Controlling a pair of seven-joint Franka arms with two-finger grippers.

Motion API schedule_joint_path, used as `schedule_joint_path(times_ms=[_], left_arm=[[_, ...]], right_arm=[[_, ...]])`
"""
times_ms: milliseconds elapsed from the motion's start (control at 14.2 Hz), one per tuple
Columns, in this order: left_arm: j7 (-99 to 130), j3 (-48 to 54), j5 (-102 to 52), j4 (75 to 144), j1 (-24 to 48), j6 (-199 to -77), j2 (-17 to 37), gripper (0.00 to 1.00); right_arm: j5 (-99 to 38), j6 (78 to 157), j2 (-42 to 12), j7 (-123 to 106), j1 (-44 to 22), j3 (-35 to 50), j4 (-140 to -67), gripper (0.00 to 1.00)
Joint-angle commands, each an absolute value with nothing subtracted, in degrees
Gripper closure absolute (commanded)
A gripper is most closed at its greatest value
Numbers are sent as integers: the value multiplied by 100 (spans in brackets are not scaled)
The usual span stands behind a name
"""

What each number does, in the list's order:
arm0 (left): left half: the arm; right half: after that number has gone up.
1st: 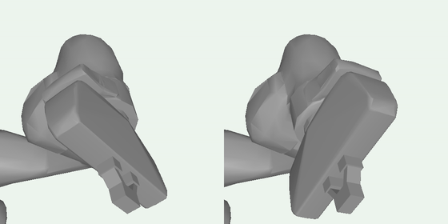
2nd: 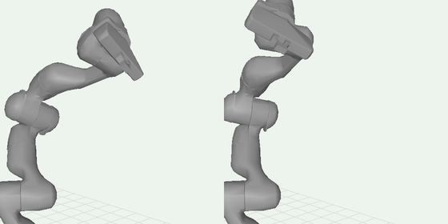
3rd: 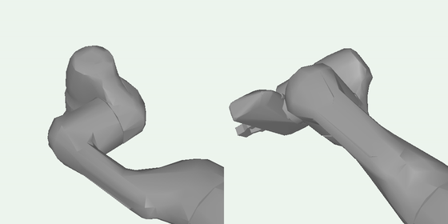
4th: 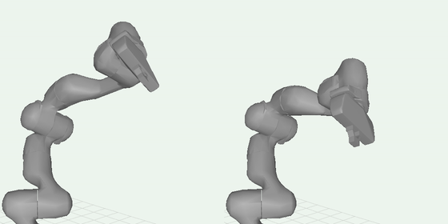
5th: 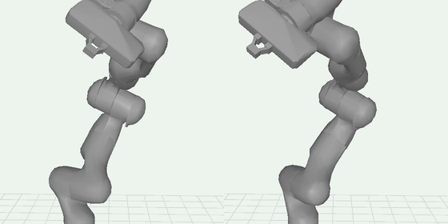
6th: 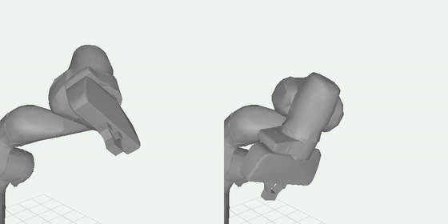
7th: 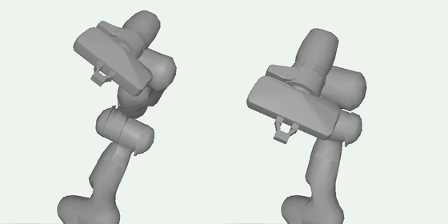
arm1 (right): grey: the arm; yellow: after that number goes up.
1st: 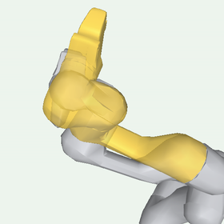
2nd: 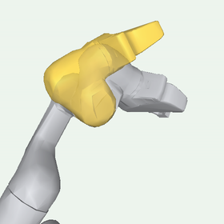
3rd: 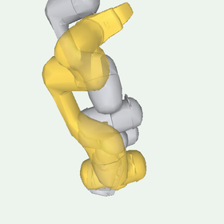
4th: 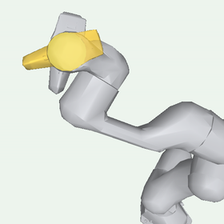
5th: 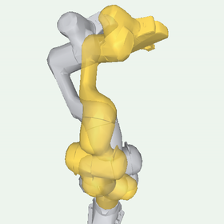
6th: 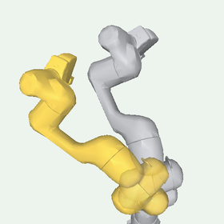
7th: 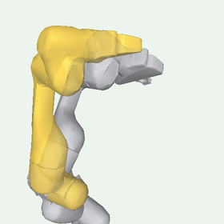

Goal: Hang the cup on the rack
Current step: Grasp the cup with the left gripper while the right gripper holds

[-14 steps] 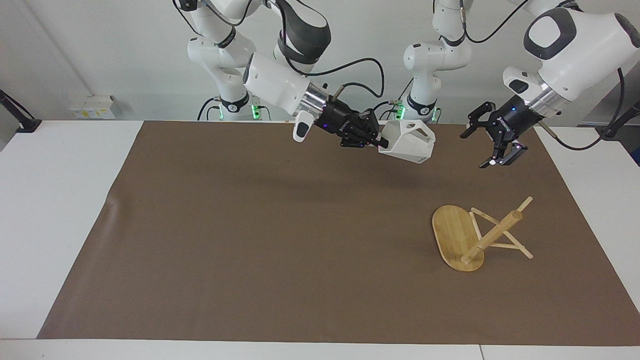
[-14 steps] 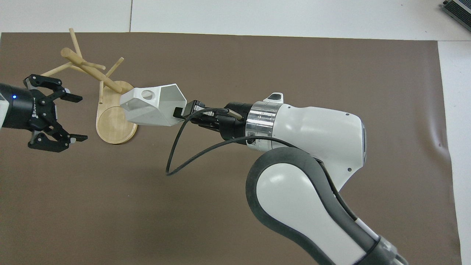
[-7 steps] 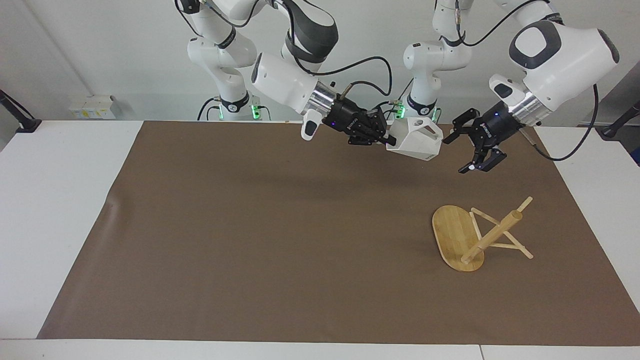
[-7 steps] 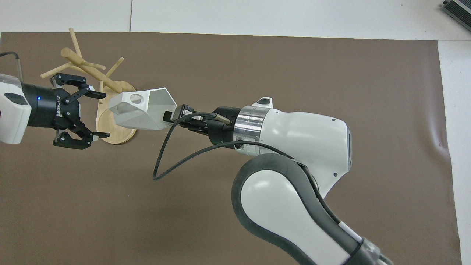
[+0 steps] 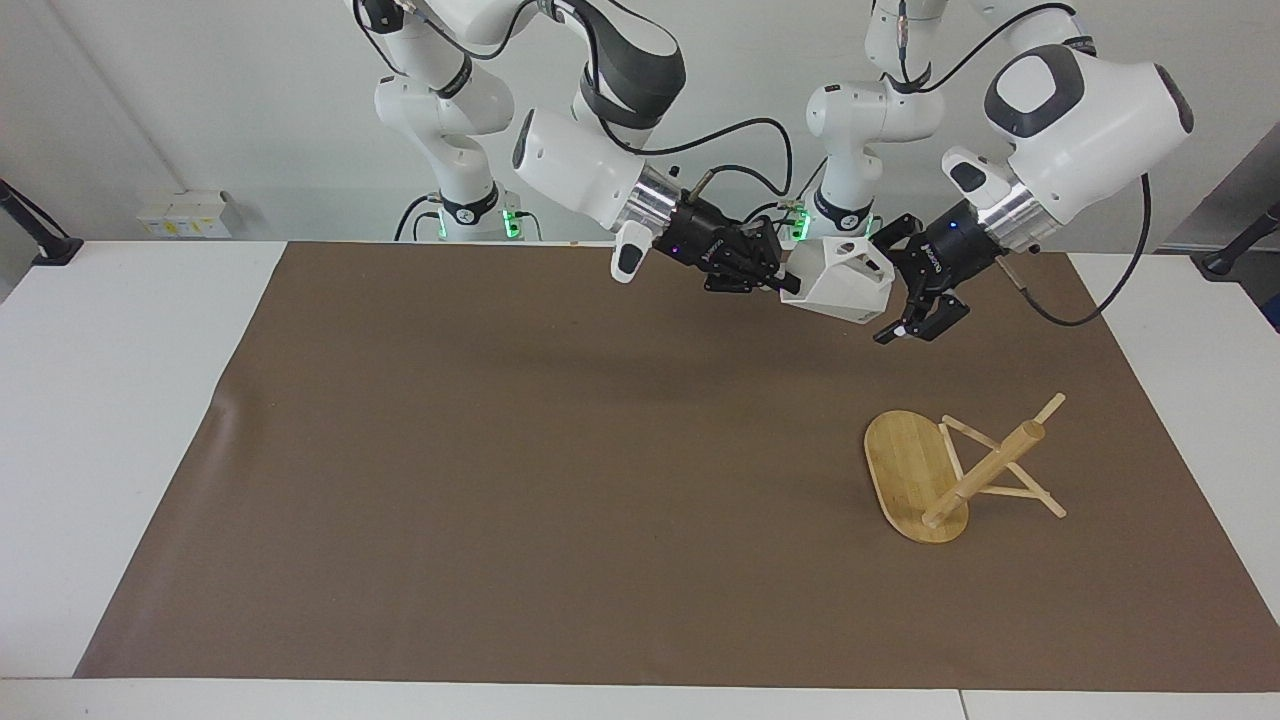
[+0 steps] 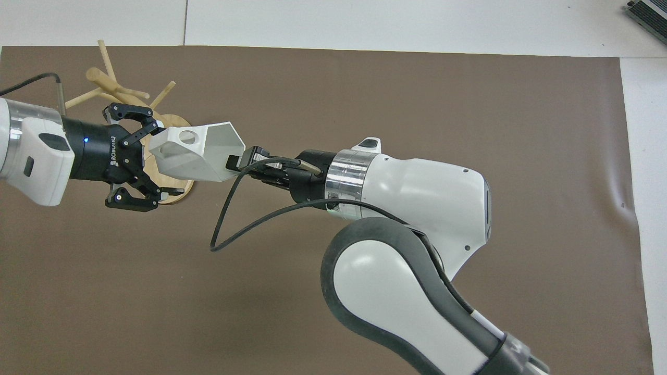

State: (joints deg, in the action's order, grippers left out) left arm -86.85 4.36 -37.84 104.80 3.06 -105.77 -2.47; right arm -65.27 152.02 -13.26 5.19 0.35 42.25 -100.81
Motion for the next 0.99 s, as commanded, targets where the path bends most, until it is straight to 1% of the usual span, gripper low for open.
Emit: schedule_joint_path(times_ms=[0,917], left_arm=[[-8807,378,-3981,10652,457,-10688,-369,0],[-8789,290,-4236,10573,273,-10248,-474,0]], right_arm=[[-6583,15302,-1406,624,70,4315,-9976,100],[-6565,15293,-1406,624,70,4315,-9984,100]])
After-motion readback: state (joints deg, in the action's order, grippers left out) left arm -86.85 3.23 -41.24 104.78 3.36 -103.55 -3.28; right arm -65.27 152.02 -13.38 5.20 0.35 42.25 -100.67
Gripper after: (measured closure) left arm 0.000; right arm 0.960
